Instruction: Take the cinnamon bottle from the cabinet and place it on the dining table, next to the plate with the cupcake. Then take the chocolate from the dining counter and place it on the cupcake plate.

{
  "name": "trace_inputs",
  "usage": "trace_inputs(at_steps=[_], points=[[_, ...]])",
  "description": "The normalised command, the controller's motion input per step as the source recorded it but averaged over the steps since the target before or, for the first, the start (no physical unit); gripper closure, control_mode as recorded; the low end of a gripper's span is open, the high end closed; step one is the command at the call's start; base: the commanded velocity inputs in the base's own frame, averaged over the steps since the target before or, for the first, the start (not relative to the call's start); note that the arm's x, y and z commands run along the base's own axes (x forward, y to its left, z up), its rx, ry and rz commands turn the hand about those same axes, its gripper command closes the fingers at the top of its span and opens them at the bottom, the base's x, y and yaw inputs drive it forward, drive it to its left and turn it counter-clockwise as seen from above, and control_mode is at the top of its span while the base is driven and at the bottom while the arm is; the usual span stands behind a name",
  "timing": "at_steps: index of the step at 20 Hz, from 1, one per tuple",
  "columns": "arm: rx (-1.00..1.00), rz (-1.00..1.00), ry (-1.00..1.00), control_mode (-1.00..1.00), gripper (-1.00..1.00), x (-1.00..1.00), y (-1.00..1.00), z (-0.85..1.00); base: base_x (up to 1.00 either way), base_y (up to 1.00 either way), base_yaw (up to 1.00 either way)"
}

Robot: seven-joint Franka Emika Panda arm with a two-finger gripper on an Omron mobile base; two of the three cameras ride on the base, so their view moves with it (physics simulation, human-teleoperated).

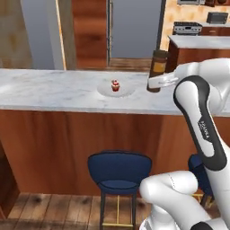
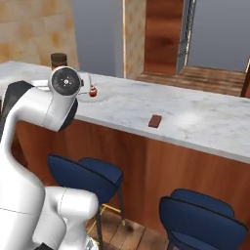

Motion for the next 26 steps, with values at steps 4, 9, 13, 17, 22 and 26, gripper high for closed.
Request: trace_inputs(at_steps=[4, 9, 13, 17, 22, 26], points=[[0.0, 0.0, 0.0, 1.0, 1.0, 0.0, 0.0, 0.0, 0.49, 0.55, -0.25], [0.0, 0.0, 0.0, 1.0, 1.0, 0.0, 0.0, 0.0, 0.68, 0.4, -0.06], [0.0, 0.0, 0.0, 1.0, 1.0, 0.0, 0.0, 0.0, 0.77, 0.08, -0.01], [0.0, 0.0, 0.0, 1.0, 1.0, 0.0, 0.0, 0.0, 0.81, 0.03, -0.1], [0.0, 0.0, 0.0, 1.0, 1.0, 0.0, 0.0, 0.0, 0.72, 0.13, -0.27], [0.0, 0.0, 0.0, 1.0, 1.0, 0.0, 0.0, 0.0, 0.47, 0.13, -0.17]])
